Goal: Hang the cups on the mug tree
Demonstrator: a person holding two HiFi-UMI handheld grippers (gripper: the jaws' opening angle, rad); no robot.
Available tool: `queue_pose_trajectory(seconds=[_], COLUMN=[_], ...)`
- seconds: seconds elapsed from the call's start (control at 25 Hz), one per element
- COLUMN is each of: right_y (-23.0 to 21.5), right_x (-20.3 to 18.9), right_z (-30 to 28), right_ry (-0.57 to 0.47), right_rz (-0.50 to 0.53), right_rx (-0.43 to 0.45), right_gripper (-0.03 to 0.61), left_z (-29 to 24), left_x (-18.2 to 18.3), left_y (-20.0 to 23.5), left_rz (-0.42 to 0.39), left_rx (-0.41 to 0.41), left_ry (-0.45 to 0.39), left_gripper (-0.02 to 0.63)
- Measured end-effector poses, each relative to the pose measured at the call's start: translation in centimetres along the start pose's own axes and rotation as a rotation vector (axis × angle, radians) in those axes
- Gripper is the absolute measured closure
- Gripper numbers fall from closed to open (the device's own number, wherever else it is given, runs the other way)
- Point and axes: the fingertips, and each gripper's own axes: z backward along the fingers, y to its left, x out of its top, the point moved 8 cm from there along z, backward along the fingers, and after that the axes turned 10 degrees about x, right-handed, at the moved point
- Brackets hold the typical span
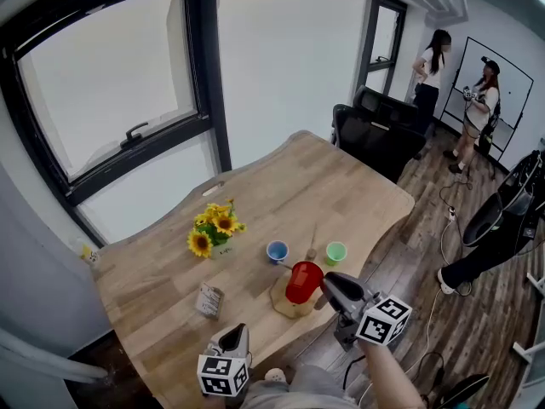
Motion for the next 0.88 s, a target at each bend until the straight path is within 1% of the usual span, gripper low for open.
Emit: queue_pose_trajectory(seconds=[0.28, 0.56, 0.72, 0.88], right_y=[0.5, 0.8, 0.2, -1.2], right_x=[0.3, 1.2, 1.3, 1.2], right_z=[0.5, 2.1, 2.8, 3.7], right_ry=[-0.011, -0.03, -0.037, -0.027], right_rz=[0.006, 0.029, 0.021, -0.001], right_rx=[-0.004, -0.032, -0.048, -0.066], right_gripper=[0.509, 0.509, 0.509, 0.509], left_z=[-1.4, -3.0, -3.4, -3.5], left_x=[0.4, 1.1, 1.4, 1.7], left_y=[-1.2, -2.3, -2.4, -2.4], left_rz=[-0.008, -0.009, -0.017, -0.019], left_rx=[-0.056, -0.106, -0.109, -0.09], left_ry=[0.002, -0.006, 0.001, 0.013], left_gripper=[0.615, 0.615, 0.615, 0.615])
